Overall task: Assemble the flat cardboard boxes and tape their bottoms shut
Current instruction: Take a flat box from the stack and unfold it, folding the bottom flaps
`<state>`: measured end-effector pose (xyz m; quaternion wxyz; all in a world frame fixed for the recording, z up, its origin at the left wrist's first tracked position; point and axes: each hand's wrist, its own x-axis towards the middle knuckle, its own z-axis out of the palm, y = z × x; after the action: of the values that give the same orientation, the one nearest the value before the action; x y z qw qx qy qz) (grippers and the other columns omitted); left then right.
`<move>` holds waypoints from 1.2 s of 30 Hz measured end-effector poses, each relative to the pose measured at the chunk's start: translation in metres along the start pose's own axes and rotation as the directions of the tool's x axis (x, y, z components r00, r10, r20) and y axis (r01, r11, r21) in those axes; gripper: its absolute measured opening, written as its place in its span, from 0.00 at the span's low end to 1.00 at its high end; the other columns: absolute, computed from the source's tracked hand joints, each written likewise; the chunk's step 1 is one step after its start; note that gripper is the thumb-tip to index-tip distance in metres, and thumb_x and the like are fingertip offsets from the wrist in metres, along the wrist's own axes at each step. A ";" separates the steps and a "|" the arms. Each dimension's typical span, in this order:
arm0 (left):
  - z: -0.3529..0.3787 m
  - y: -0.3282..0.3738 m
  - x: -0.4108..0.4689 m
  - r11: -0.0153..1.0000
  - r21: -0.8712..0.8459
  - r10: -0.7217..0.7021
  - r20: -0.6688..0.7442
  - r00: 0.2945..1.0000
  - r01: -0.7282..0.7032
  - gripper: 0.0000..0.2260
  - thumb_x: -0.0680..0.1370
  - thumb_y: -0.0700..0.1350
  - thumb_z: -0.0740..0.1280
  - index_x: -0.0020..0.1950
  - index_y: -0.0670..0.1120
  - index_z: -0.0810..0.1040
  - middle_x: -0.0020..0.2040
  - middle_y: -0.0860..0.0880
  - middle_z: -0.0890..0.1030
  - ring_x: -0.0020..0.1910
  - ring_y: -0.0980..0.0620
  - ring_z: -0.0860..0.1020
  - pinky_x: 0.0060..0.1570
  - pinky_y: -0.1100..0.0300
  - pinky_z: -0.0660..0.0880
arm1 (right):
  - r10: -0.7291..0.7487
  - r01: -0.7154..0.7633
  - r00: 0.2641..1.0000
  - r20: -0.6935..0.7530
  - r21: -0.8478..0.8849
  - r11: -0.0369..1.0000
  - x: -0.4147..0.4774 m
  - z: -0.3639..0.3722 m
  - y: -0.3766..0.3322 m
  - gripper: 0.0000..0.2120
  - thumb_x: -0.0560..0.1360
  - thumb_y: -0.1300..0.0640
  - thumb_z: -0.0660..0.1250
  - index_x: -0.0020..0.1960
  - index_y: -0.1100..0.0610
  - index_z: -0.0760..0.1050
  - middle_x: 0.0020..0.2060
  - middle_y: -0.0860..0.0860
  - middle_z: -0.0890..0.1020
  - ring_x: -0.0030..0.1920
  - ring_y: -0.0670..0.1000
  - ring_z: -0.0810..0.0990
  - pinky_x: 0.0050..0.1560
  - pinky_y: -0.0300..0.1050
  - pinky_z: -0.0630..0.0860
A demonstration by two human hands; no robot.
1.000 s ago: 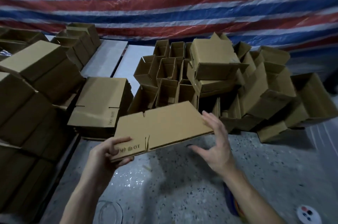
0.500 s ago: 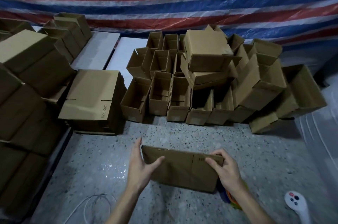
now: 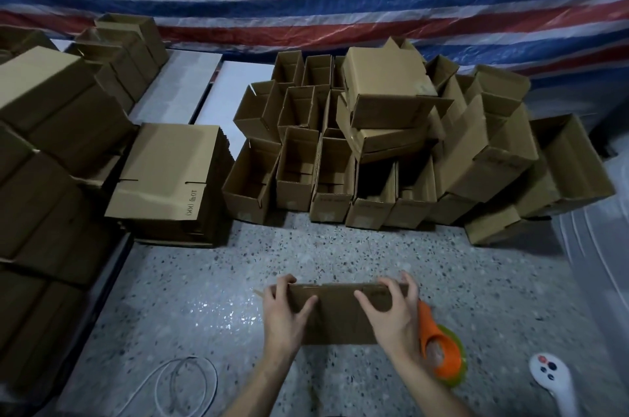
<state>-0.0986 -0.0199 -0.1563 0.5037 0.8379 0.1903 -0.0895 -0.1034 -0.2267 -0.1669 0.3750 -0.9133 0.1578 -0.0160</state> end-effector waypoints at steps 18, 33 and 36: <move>-0.006 -0.003 0.003 0.997 -0.069 -0.027 -0.051 0.998 0.023 0.23 0.72 0.45 0.78 0.63 0.55 0.72 0.61 0.48 0.67 0.59 0.50 0.72 0.61 0.60 0.71 | -0.175 0.169 0.984 0.044 0.125 0.978 -0.007 -0.005 -0.011 0.13 0.67 0.52 0.80 0.46 0.46 0.79 0.70 0.47 0.65 0.74 0.52 0.62 0.73 0.60 0.63; -0.008 0.006 -0.019 0.962 -0.274 0.030 0.151 0.988 0.013 0.46 0.68 0.46 0.74 0.81 0.56 0.53 0.78 0.54 0.63 0.76 0.53 0.63 0.76 0.46 0.62 | -0.381 0.289 0.896 0.229 0.353 0.890 0.006 -0.016 -0.019 0.09 0.72 0.57 0.69 0.43 0.48 0.70 0.76 0.43 0.66 0.80 0.48 0.55 0.78 0.56 0.53; -0.011 0.004 -0.026 0.942 -0.335 0.007 0.118 0.993 0.033 0.24 0.79 0.47 0.70 0.71 0.64 0.68 0.66 0.62 0.75 0.64 0.65 0.74 0.61 0.65 0.73 | -0.312 0.174 0.895 0.319 0.395 0.902 0.004 -0.019 -0.007 0.35 0.66 0.77 0.59 0.67 0.50 0.69 0.80 0.42 0.54 0.80 0.44 0.49 0.80 0.44 0.45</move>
<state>-0.1209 -0.0180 -0.1390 0.6490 0.7316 0.1786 -0.1082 -0.1010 -0.2361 -0.1490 0.5521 -0.8287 -0.0397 0.0826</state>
